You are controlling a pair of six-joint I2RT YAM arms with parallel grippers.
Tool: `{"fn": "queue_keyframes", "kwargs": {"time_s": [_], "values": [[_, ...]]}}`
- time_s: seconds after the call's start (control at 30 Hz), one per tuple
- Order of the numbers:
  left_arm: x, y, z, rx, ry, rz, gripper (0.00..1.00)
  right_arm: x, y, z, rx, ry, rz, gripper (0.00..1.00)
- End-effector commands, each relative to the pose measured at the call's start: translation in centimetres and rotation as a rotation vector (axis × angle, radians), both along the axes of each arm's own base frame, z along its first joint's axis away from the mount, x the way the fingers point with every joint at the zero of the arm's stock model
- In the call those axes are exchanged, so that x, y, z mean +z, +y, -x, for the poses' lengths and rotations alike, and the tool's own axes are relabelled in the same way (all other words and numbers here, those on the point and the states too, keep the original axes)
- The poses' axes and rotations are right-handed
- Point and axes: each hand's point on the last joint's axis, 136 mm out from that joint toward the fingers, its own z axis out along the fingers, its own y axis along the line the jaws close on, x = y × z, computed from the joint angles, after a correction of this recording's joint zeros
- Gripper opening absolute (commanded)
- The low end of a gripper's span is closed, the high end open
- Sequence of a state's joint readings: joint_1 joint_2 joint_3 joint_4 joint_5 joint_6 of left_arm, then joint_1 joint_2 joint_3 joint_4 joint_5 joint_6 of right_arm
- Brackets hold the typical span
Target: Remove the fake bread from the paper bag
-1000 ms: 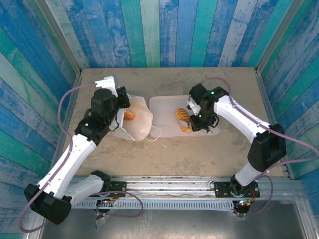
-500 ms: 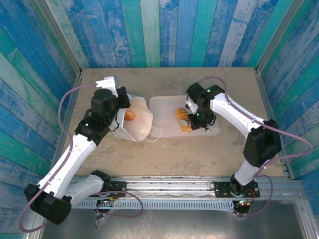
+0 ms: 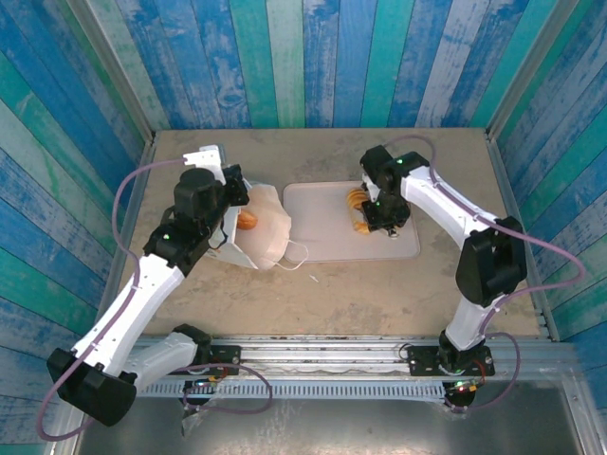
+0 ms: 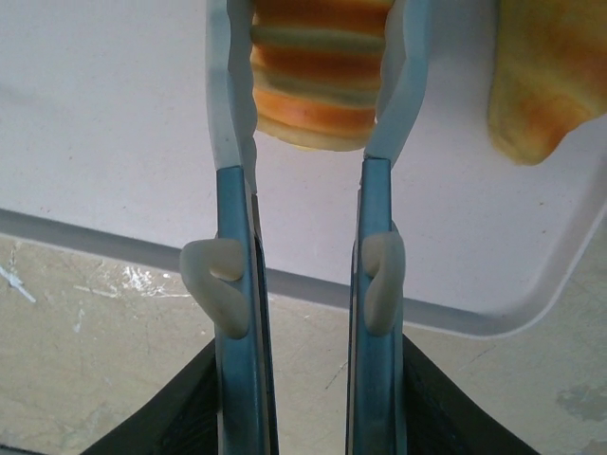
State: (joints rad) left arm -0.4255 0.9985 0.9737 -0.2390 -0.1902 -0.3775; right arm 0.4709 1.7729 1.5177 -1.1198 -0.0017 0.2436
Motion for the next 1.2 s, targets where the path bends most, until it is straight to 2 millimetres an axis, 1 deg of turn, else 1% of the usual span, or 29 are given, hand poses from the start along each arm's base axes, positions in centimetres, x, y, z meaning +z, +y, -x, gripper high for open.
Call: {"fn": "queue_keyframes", "kwargs": {"time_s": [0.0,0.27,0.37,0.47,0.6,0.9,1.03,1.17], "values": [[0.4,-0.4,-0.3,-0.013,-0.023,0.001,0.0,0.6,-1.1,-1.0,-0.06,-0.038,0.018,0.43],[0.3,-0.7,-0.4,-0.022,-0.024,0.02,0.0,0.6,-2.0,-1.5,-0.076,-0.051,0.047,0.47],[0.2,-0.9,-0.4,-0.03,-0.02,0.025,0.0,0.7,-1.5,-1.6,-0.069,-0.053,0.022,0.48],[0.1,-0.9,-0.5,-0.031,-0.017,0.026,0.0,0.7,-1.5,-1.7,-0.071,-0.059,0.022,0.49],[0.1,-0.9,-0.5,-0.032,-0.019,0.034,0.0,0.4,-1.6,-1.9,-0.065,-0.058,0.033,0.45],[0.1,-0.8,-0.4,-0.025,-0.019,0.039,0.0,0.1,-1.3,-2.6,-0.08,-0.061,0.024,0.44],[0.1,-0.9,-0.4,-0.026,-0.018,0.039,0.0,0.0,-1.5,-2.9,-0.092,-0.073,0.034,0.44],[0.1,-0.8,-0.5,-0.023,-0.018,0.038,0.0,0.4,-1.3,-3.2,-0.097,-0.09,0.023,0.42]]}}
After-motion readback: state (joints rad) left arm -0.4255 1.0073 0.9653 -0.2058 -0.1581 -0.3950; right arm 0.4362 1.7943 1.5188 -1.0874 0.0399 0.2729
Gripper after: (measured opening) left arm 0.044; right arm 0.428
